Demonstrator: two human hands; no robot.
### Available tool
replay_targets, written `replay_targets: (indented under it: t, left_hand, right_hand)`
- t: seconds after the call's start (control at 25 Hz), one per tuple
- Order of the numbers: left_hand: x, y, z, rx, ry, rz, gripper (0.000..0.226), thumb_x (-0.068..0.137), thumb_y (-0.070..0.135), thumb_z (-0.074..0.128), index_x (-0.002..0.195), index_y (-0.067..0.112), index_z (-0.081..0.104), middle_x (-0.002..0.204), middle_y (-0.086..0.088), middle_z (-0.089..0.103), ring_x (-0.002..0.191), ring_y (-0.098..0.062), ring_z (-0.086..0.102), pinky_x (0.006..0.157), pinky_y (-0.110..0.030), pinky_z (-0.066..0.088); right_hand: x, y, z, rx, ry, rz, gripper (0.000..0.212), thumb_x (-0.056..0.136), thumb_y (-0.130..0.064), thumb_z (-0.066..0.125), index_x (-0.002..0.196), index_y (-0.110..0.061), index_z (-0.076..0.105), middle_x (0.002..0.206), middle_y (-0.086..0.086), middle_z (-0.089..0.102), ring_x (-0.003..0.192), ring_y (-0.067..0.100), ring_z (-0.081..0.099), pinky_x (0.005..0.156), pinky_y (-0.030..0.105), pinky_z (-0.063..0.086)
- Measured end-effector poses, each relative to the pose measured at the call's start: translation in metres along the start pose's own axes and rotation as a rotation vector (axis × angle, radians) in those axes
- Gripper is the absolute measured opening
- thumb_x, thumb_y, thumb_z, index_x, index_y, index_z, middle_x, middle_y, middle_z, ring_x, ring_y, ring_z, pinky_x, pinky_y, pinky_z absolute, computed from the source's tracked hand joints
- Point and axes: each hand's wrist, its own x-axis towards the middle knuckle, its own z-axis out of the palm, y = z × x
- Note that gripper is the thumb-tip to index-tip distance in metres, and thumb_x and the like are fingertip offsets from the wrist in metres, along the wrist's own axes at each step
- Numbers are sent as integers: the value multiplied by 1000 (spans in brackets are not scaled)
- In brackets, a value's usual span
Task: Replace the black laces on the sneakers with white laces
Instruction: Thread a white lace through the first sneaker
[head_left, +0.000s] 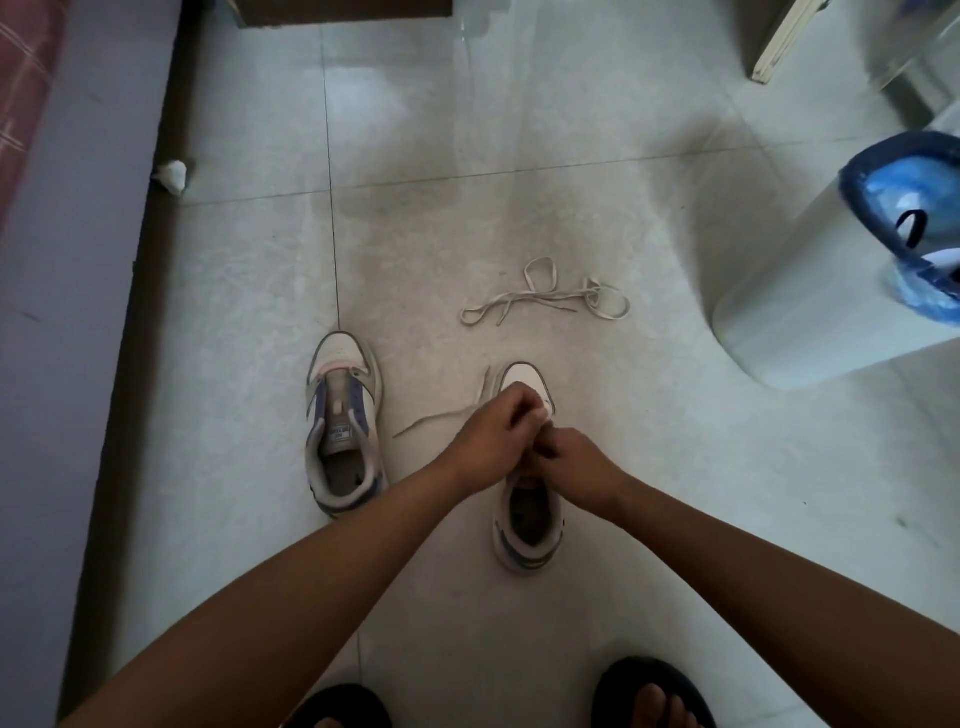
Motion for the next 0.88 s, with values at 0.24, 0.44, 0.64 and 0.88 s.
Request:
replay_targets:
  t: [0.24, 0.44, 0.64, 0.88]
  left_hand:
    - [2, -7, -20, 347, -262, 88, 25, 95, 23, 53, 117, 14, 58, 100, 3, 63, 86, -10, 57, 75, -16, 40]
    - [-1, -20, -30, 728, -349, 88, 16, 90, 22, 57, 88, 7, 62, 91, -7, 56, 84, -22, 55, 76, -35, 44]
    - [-12, -18, -26, 571, -270, 138, 49, 87, 31, 63, 131, 19, 46, 110, 5, 37, 97, -10, 44, 86, -25, 42]
    - [-13, -4, -26, 929, -439, 55, 30, 94, 32, 49, 96, 7, 65, 110, -11, 55, 96, -27, 56, 84, -39, 46]
  right_hand:
    - [-2, -1, -11, 289, -18, 164, 36, 99, -34, 43, 75, -19, 66, 66, -5, 60, 62, 8, 52, 63, 19, 41]
    - [-2, 4, -20, 390, -65, 213, 35, 97, -33, 47, 85, -8, 69, 68, 0, 63, 62, 10, 52, 59, 20, 39]
    - [2, 6, -23, 273, -140, 190, 36, 95, -38, 48, 90, -9, 69, 72, -1, 61, 65, 9, 54, 64, 22, 42]
    - [3, 11, -25, 461, -75, 252, 28, 95, -27, 53, 80, -10, 70, 69, 0, 67, 58, 8, 52, 56, 20, 38]
